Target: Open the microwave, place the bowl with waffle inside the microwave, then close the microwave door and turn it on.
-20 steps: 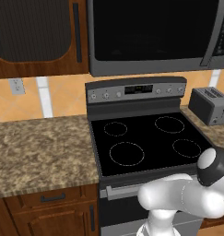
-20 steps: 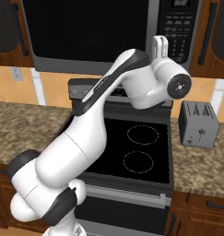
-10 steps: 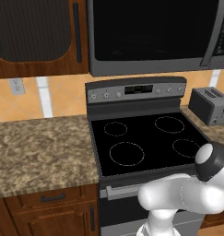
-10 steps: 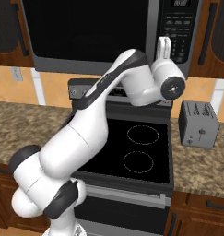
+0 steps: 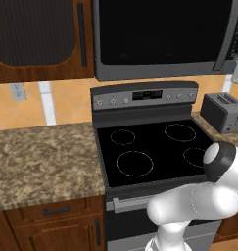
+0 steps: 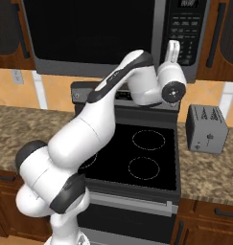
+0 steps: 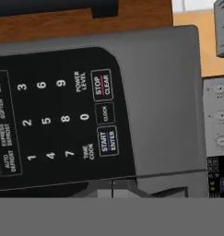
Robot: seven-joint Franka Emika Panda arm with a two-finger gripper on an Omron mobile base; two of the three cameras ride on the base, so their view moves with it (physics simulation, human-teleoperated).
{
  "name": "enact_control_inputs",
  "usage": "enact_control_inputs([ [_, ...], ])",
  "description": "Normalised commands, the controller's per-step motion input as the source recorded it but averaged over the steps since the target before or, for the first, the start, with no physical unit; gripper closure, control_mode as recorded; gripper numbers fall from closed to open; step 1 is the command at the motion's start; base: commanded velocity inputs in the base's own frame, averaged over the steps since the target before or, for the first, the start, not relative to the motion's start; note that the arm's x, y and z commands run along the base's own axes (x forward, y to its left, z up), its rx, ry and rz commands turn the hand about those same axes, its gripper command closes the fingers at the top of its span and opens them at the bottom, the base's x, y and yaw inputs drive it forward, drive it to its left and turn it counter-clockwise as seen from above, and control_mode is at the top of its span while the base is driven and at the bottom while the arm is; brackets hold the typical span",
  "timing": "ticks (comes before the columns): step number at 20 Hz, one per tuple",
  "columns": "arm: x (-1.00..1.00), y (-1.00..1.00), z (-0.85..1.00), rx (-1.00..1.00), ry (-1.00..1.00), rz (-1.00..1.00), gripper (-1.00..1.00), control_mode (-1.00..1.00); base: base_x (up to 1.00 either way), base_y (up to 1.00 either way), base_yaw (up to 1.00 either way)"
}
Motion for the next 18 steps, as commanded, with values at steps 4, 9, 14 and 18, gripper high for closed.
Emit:
enact_control_inputs([
  [4, 0.47, -0.30, 0.00, 0.08, 0.00, -0.06, 1.00, -1.00, 0.00, 0.00, 0.00],
  [9, 0.44, -0.29, -0.03, 0.07, 0.00, -0.06, 1.00, -1.00, 0.00, 0.00, 0.00],
  [14, 0.40, -0.26, -0.20, 0.04, 0.00, -0.03, 1.00, -1.00, 0.00, 0.00, 0.00],
  [18, -0.49, -0.29, -0.27, 0.02, -0.09, 0.00, 1.00, -1.00, 0.00, 0.00, 0.00],
])
